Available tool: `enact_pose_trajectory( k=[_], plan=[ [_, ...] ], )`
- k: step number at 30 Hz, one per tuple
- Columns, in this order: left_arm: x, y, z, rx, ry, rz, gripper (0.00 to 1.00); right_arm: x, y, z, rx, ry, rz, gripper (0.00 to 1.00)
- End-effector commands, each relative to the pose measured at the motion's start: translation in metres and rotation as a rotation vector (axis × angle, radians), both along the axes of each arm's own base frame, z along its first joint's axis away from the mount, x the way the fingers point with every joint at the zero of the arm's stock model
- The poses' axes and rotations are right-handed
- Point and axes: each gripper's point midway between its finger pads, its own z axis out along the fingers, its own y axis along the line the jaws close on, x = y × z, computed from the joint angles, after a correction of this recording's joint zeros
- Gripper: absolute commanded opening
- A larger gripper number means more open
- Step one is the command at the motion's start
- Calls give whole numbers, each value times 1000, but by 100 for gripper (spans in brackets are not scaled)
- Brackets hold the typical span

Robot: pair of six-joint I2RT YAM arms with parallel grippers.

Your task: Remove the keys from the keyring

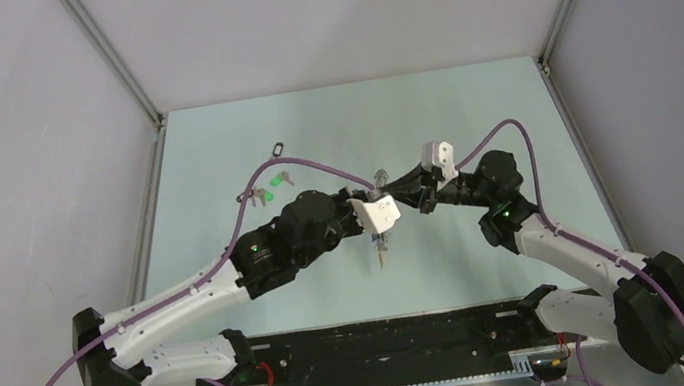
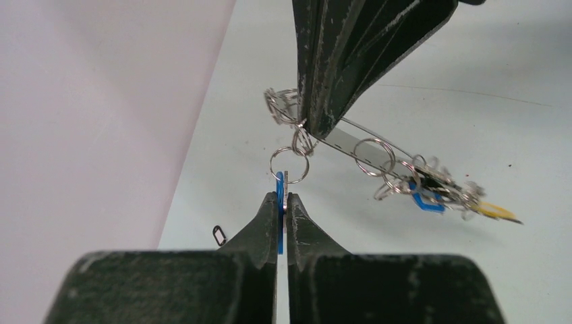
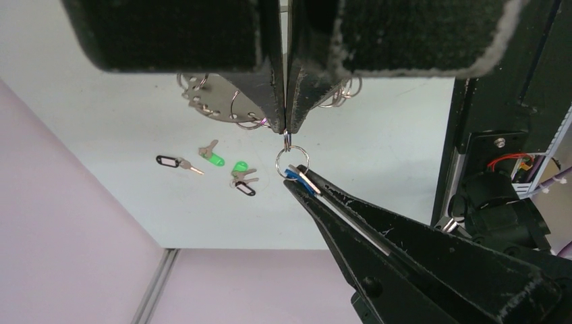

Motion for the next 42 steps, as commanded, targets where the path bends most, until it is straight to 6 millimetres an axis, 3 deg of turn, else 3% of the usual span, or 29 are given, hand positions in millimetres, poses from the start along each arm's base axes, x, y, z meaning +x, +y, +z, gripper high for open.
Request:
enact_pose_trajectory(
  k=[1,11,23,30,42],
  plan=[
    [-1,3,20,-57,-46,1,0,-8,8,4,12,-22,54,0],
    [-3,1,20,-56,-45,-15,0,-18,30,-25,-83,97,132,0],
    [-12,-6,11,-9,-63,-97,0,-16,42,-23,-84,262,221,0],
    [-10,1,16,-7,-98,-83,0,12,26,-21,-36,460,149,0],
    [-11,5,20,-18,-119,-79,0,35,6,-19,17,541,19,0]
  ],
)
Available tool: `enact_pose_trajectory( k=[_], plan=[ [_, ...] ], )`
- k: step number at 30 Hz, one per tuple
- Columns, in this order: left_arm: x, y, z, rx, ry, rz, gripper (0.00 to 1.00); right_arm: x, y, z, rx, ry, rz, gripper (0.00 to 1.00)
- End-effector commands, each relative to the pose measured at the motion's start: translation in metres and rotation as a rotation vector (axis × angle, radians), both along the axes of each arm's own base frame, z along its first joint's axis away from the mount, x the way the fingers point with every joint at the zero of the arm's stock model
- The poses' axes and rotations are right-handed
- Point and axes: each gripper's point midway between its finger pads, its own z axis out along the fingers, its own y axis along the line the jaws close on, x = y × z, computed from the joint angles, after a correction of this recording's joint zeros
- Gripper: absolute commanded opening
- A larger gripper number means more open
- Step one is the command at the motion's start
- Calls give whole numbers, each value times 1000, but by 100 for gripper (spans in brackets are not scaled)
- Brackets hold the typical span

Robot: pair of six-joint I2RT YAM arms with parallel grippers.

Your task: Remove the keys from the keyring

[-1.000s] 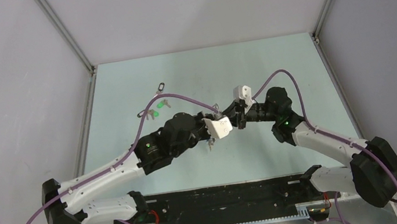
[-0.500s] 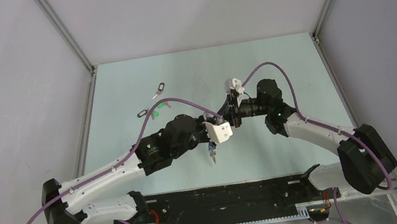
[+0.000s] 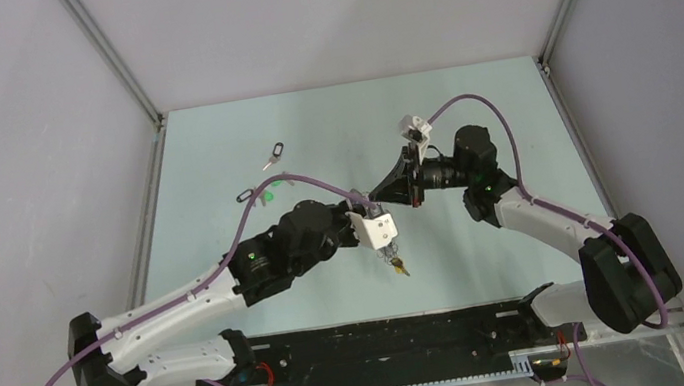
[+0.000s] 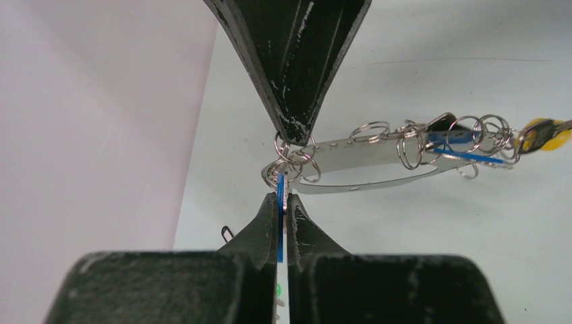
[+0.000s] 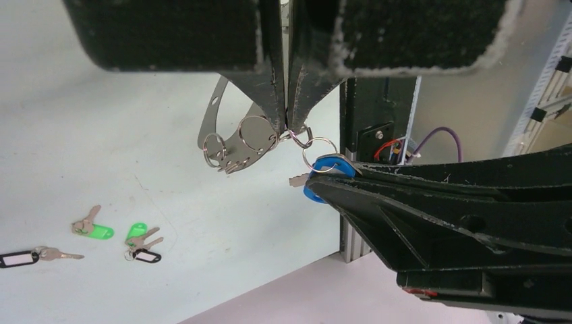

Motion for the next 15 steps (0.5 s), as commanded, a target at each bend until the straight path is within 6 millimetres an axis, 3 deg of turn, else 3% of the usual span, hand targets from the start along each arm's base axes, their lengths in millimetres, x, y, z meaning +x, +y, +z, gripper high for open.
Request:
enact_pose_trajectory(
  k=[1,11,12,13,15],
  plan=[
    [-2,-3,36,-99,-77,-20,0,27,-14,20,42,-11,-138,0],
    [-4,-5,33,-91,-75,-27,0,31,-29,29,112,26,-187,0],
    [-3,-5,33,-91,-75,-26,0,30,-29,28,112,21,-177,5],
    [-3,-5,33,-90,-77,-22,0,27,-28,27,109,3,-161,21],
    [-2,-4,33,-89,-76,-17,0,21,-30,23,104,-42,-146,35]
  ],
)
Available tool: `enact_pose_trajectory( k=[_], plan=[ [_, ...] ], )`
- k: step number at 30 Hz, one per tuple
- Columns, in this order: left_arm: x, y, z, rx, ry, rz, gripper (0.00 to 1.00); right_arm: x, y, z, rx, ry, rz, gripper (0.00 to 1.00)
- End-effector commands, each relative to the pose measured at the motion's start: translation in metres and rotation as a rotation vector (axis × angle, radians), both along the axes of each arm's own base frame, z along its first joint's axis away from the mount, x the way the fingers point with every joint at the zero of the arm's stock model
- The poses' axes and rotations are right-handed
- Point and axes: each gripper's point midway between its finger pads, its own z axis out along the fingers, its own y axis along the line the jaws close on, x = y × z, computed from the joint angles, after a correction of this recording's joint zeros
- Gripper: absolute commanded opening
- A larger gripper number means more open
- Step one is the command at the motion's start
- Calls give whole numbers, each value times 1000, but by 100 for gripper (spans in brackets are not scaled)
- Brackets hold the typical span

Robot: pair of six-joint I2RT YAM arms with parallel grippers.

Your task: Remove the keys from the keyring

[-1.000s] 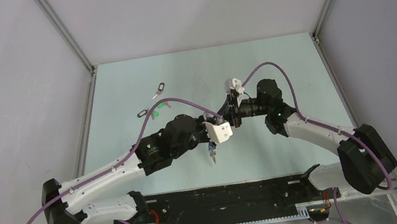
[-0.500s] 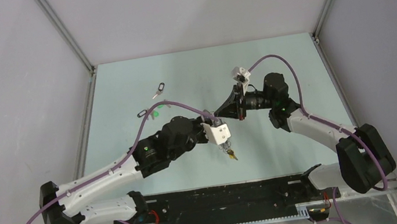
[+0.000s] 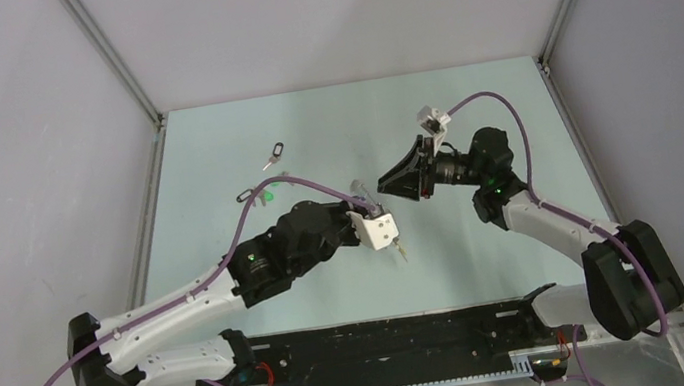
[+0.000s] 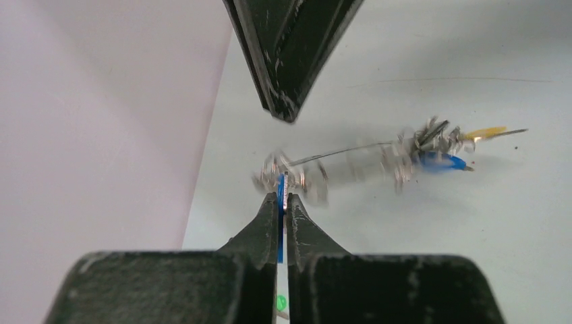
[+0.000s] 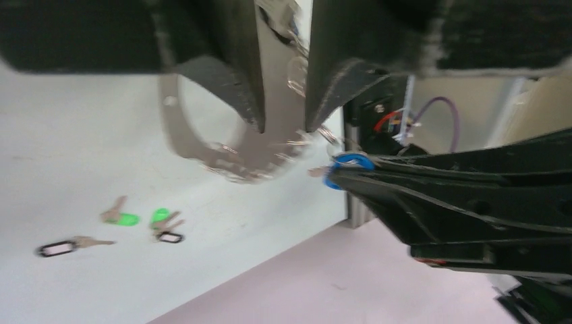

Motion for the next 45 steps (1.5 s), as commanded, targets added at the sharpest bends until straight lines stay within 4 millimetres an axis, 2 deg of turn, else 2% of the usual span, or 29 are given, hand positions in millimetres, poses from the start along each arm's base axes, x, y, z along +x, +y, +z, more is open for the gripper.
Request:
enact_pose_trajectory(
  k=[1,8,20,24,27,31,45],
  plan=[
    [-3,2,24,-55,-44,-3,0,13,-14,10,30,-133,-81,37],
    [-3,3,26,-64,-46,-2,0,4,-15,12,12,-257,-54,38],
    [-8,2,29,-75,-46,-19,0,-34,10,5,-47,-599,113,36],
    [-8,2,29,-76,-47,-20,0,-37,17,4,-72,-694,106,37],
    [-9,2,30,-79,-48,-22,0,-38,20,4,-70,-707,104,35],
    [-10,3,31,-81,-51,-25,0,-38,23,7,-61,-709,104,26],
    [-11,2,30,-78,-51,-28,0,-37,29,11,-40,-694,103,23]
  ],
)
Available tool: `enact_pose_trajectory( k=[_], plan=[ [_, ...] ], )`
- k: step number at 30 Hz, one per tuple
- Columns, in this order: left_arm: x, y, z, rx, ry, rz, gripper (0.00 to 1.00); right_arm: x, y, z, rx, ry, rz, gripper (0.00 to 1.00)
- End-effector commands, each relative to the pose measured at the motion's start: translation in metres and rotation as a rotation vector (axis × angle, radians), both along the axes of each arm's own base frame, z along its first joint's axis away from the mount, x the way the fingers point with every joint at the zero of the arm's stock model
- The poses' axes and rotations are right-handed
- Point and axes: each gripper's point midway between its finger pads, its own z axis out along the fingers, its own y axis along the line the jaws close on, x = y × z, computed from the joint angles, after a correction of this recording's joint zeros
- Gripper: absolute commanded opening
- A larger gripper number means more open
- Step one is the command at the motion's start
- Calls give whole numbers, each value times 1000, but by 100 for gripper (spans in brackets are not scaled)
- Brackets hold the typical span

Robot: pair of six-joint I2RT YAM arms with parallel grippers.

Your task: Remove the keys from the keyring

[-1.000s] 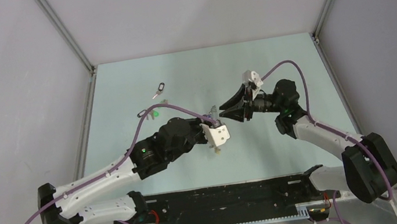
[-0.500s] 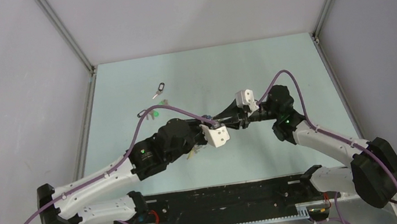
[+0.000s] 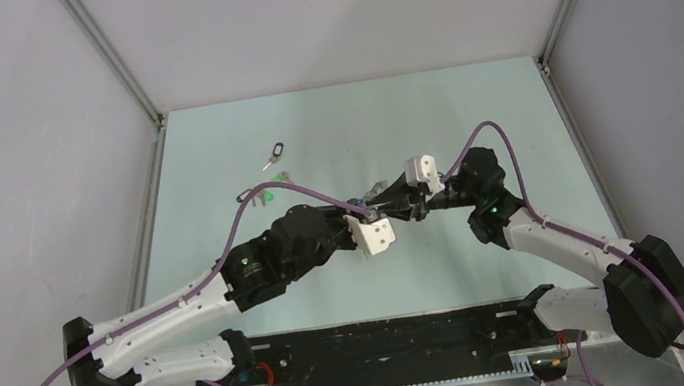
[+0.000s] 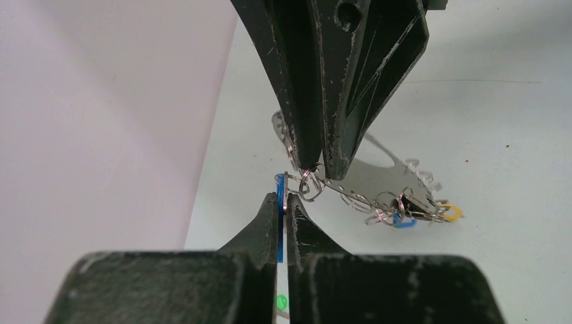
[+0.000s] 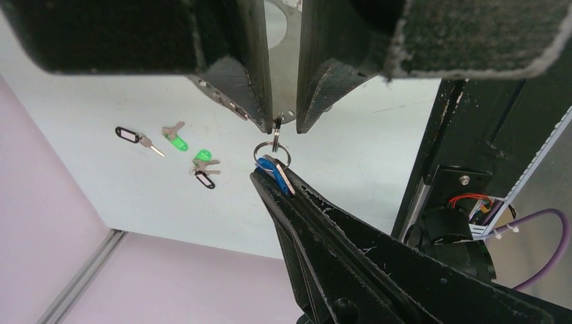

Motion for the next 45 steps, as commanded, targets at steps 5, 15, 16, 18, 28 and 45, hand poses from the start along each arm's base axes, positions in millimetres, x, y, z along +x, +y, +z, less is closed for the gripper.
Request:
enact_pose_trajectory(
  k=[5,15,16,18,28,45],
  plan=[
    [-1,-2,23,-68,-45,-8,0,1,10,13,40,-25,16,19],
    [0,1,25,-68,-56,3,0,10,-3,11,25,48,-35,0],
    [0,1,25,-68,-56,5,0,10,-5,10,25,57,-40,0],
    [1,1,25,-67,-57,8,0,10,-8,12,42,68,-46,0],
    [1,1,22,-57,-56,10,0,6,-25,36,173,129,-33,0],
    [2,1,20,-51,-58,15,0,-19,-25,65,239,112,46,0]
  ],
)
